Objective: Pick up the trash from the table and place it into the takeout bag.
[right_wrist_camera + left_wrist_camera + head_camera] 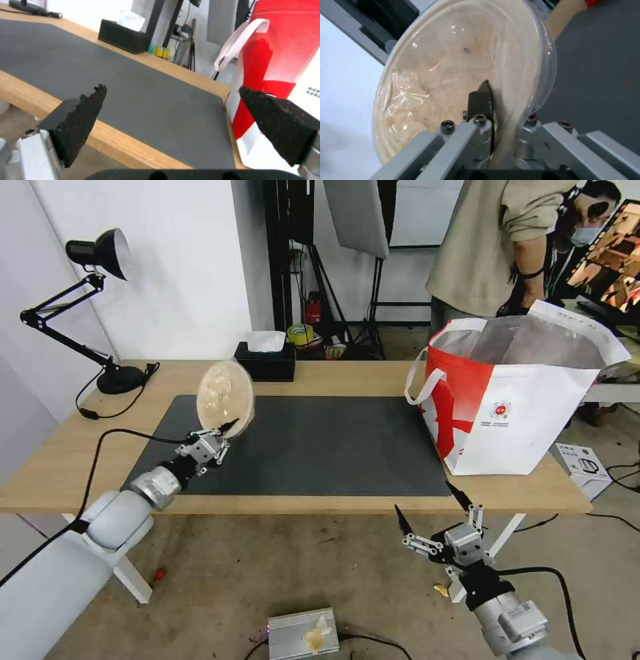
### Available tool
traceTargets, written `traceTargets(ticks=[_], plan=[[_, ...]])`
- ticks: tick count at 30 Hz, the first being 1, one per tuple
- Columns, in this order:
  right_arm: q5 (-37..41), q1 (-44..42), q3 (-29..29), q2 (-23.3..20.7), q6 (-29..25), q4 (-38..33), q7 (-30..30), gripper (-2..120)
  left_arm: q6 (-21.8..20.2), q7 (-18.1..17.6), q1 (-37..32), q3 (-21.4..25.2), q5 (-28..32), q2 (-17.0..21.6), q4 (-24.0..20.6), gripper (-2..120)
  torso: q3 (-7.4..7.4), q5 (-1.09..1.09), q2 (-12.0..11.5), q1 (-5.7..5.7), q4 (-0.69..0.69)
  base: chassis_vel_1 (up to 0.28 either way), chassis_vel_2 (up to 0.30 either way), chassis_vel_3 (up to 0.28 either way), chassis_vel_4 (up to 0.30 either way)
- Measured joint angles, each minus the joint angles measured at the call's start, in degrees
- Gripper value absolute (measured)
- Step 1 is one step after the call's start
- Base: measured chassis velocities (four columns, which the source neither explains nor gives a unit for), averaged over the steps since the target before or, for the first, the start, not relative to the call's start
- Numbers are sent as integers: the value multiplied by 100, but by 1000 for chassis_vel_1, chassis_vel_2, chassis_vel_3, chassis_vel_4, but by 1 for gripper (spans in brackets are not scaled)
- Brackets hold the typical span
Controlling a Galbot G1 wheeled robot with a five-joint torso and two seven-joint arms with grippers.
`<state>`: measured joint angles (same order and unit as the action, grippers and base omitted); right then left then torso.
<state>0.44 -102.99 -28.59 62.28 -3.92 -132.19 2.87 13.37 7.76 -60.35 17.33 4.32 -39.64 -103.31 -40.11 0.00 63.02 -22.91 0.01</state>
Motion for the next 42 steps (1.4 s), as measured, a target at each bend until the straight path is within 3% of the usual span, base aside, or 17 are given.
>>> traceTargets(ticks=[9,18,22,24,26,28,30,32,42], plan=[[0,0,0,0,0,0,0,100,175,-36,-328,405,59,42,-582,4,0,0,0,0,0,0,0,0,0],[0,0,0,0,0,0,0,100,56,-120,414,0,223,335,-844,4,0,0,0,0,0,0,0,0,0],[0,0,0,0,0,0,0,100,21,-168,1182,-532,240,412,-649,4,0,0,0,0,-1,0,0,0,0],[0,0,0,0,0,0,0,100,21,-184,1859,-1035,238,391,-450,4,0,1,0,-1,-1,0,0,0,0],[0,0,1,0,0,0,0,100,21,-188,2063,-1204,237,370,-389,4,0,1,0,0,-1,0,0,0,0],[0,0,1,0,0,0,0,100,21,-214,2589,-1715,235,287,-233,4,0,0,0,0,-1,0,0,0,0],[0,0,0,0,0,0,0,100,21,-224,2711,-1832,235,266,-195,4,0,-1,0,-1,-1,0,0,0,0],[0,0,0,0,0,0,0,100,14,-293,3420,-2513,238,121,65,4,0,1,0,-1,-1,0,0,0,0],[0,0,0,0,0,0,1,100,130,-334,5286,-4047,321,-369,1035,4,-1,0,0,-1,0,0,0,0,0]])
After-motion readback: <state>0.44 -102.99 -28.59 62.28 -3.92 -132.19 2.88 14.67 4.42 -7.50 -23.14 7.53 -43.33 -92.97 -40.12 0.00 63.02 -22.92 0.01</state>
